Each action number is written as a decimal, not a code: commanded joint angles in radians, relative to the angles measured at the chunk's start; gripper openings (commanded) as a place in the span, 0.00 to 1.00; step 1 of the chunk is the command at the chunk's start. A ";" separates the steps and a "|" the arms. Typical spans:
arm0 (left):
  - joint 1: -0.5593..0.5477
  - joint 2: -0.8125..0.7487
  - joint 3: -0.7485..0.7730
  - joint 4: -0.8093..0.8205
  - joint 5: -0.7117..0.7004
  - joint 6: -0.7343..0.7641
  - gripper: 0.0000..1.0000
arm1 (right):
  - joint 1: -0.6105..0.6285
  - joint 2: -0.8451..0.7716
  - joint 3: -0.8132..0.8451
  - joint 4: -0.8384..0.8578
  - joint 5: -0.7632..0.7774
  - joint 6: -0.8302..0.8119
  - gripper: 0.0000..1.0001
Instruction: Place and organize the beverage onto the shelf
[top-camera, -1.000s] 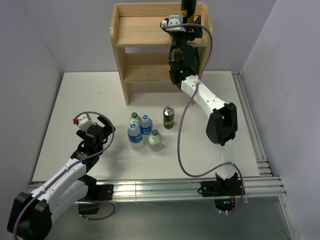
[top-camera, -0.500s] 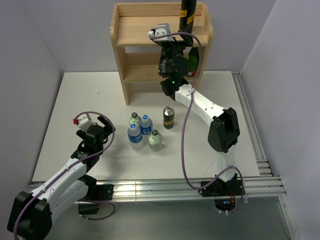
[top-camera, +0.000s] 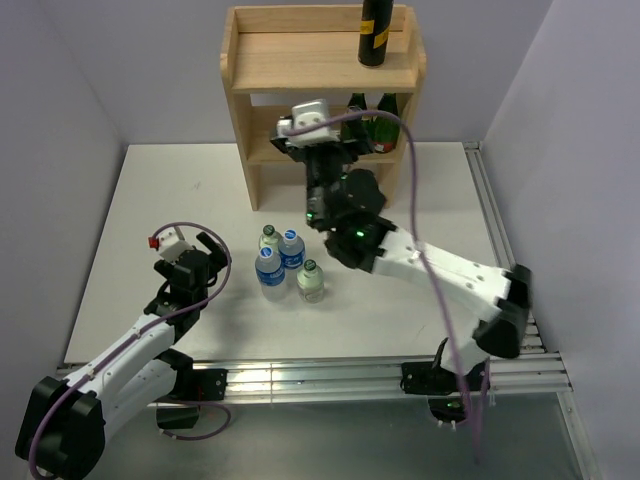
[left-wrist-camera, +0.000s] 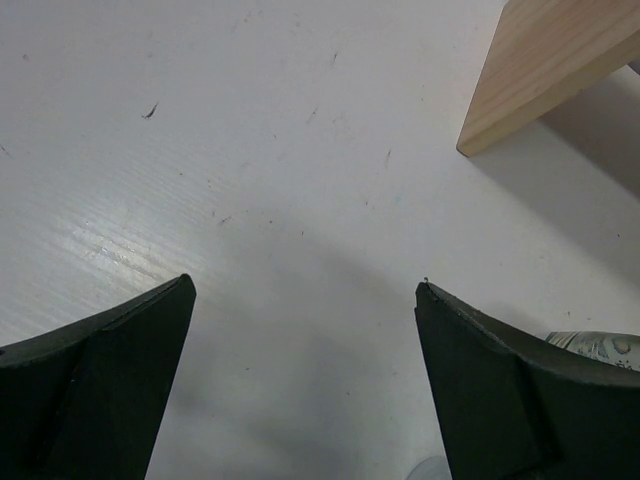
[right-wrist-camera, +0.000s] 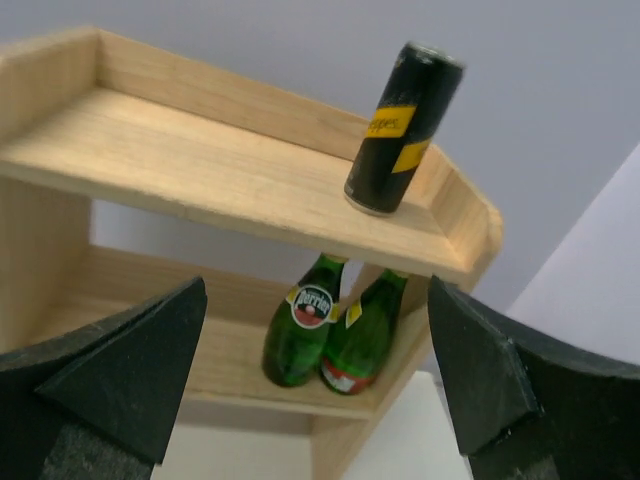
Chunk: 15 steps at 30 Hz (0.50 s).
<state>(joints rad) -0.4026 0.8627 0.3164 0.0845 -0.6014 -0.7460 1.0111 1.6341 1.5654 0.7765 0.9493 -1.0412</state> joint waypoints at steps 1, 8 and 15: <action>-0.004 0.002 0.036 0.012 -0.014 0.004 0.99 | 0.036 -0.239 0.004 -0.466 0.091 0.546 0.98; -0.016 0.029 0.046 0.024 -0.006 0.014 0.99 | -0.006 -0.704 -0.425 -1.020 -0.236 1.328 0.95; -0.028 0.044 0.055 0.020 -0.017 0.017 0.99 | -0.005 -0.720 -0.759 -1.076 -0.320 1.581 1.00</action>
<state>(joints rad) -0.4225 0.9073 0.3298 0.0853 -0.6006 -0.7437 0.9997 0.8730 0.9451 -0.1986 0.7166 0.3233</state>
